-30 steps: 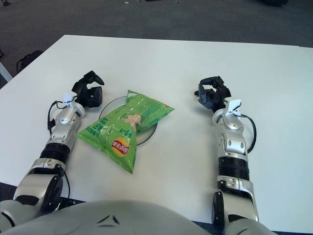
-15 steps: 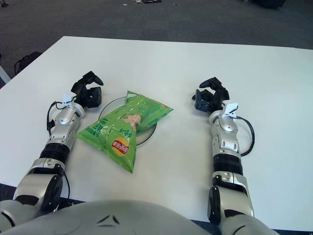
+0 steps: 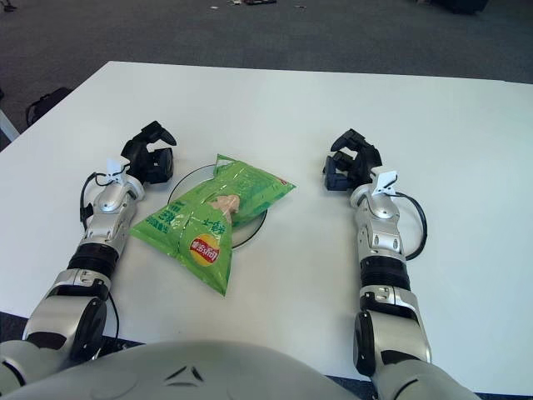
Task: Put the snack into the plate.
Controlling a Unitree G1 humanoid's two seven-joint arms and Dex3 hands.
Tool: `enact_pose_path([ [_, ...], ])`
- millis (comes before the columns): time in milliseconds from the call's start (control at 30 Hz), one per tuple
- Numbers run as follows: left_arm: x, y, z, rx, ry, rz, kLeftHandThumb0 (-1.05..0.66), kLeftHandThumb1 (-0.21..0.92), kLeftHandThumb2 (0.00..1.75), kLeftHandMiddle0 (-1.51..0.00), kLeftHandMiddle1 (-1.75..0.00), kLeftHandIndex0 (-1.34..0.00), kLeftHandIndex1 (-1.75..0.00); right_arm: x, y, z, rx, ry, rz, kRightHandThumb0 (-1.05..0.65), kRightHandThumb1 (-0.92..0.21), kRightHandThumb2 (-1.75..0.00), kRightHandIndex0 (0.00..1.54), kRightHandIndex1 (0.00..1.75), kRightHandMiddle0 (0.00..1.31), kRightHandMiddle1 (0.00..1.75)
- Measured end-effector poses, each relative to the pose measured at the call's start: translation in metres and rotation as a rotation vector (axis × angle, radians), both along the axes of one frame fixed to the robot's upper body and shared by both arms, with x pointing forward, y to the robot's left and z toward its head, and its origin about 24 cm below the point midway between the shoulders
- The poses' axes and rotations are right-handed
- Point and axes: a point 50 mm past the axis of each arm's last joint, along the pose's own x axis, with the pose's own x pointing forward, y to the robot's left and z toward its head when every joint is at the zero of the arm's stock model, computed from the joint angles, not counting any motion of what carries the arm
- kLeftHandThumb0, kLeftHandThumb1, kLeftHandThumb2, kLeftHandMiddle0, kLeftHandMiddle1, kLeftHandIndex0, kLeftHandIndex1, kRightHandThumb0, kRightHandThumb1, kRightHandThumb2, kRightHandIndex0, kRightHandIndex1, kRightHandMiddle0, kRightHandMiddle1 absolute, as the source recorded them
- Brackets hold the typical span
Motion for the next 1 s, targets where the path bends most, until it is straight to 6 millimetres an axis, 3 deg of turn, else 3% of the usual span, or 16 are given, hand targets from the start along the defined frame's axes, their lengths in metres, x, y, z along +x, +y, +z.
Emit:
enact_pose_path([
  [433,-0.002,0.0,0.003,0.016,-0.019,0.007,-0.44,0.45,1.15,-1.21,-1.75,-0.51,-1.75,0.015,0.005,0.003,0.116,0.1,-0.029,-0.01,0.03,-1.69,0.89,1.68,0.65,1.75],
  [833,-0.004,0.001,0.004,0.027,-0.033,0.016,-0.44,0.44,1.17,-1.23,-1.75,-0.52,-1.75,0.013,0.023,0.005,0.025,0.049,-0.096,-0.01,0.06,-1.74,0.9,1.74,0.68,1.72],
  [867,-0.004,0.001,0.005,0.03,-0.036,0.017,-0.44,0.43,1.17,-1.23,-1.75,-0.52,-1.75,0.013,0.024,0.005,0.019,0.045,-0.103,-0.18,-0.06,-1.61,1.03,1.74,0.67,1.73],
  [1000,-0.005,0.001,0.007,0.035,-0.047,0.028,-0.44,0.43,1.18,-1.23,-1.75,-0.52,-1.75,0.01,0.027,0.004,-0.017,0.005,-0.149,-0.43,-0.24,-1.4,1.23,1.75,0.64,1.74],
])
